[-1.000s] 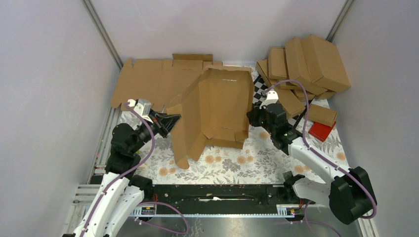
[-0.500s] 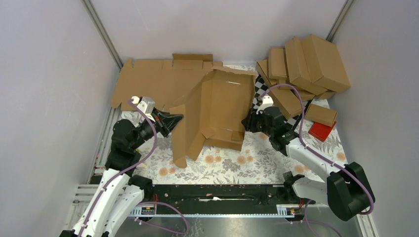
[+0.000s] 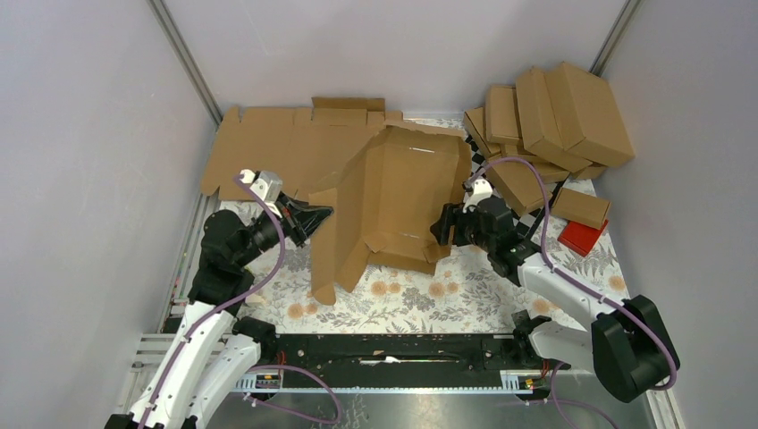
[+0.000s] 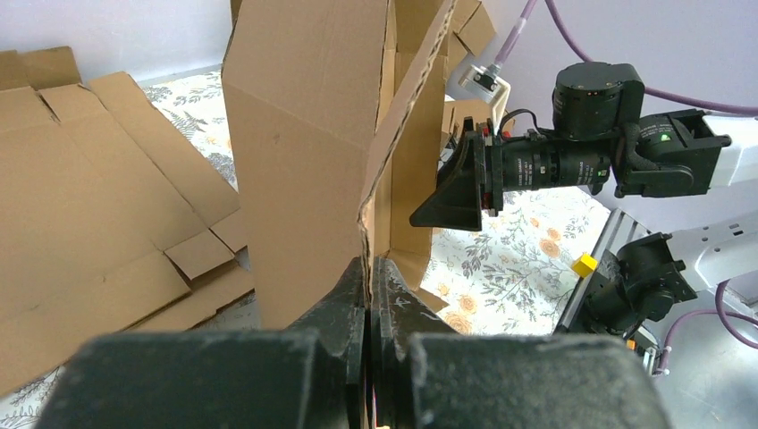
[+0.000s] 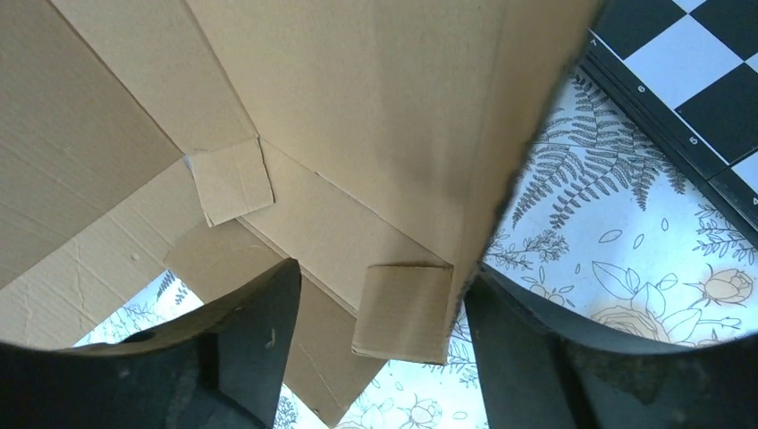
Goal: Fold the paper box
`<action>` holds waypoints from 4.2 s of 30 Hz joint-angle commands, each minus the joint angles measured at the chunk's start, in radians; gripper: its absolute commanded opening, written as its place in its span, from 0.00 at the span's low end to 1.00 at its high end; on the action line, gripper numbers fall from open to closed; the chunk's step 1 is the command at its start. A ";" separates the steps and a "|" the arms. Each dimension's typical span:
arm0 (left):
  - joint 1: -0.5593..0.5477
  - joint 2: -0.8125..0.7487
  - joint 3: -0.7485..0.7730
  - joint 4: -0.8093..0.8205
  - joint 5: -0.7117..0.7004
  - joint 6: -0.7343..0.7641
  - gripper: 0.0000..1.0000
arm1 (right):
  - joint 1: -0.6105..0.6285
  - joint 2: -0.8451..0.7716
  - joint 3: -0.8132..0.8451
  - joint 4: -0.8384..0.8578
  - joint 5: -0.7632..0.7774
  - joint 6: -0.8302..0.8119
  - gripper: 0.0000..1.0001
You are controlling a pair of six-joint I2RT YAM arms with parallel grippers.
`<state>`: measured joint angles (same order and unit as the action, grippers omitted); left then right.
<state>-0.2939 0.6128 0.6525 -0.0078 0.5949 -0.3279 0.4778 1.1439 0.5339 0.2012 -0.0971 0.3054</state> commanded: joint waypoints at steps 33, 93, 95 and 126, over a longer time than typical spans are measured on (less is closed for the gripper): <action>-0.002 0.026 0.057 -0.018 0.082 0.019 0.00 | 0.008 -0.122 -0.117 -0.006 -0.082 0.021 1.00; -0.002 0.126 0.093 0.099 0.126 -0.109 0.00 | 0.195 0.007 -0.153 0.111 -0.131 -0.197 1.00; -0.002 0.135 0.097 0.100 0.128 -0.109 0.00 | 0.196 0.025 -0.158 0.124 -0.138 -0.202 0.99; -0.002 0.175 0.173 0.011 0.144 -0.055 0.00 | 0.194 0.011 -0.072 0.101 0.006 -0.190 1.00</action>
<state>-0.2935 0.7910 0.7727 0.0124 0.7101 -0.4072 0.6613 1.1984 0.4103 0.2661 -0.1879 0.0841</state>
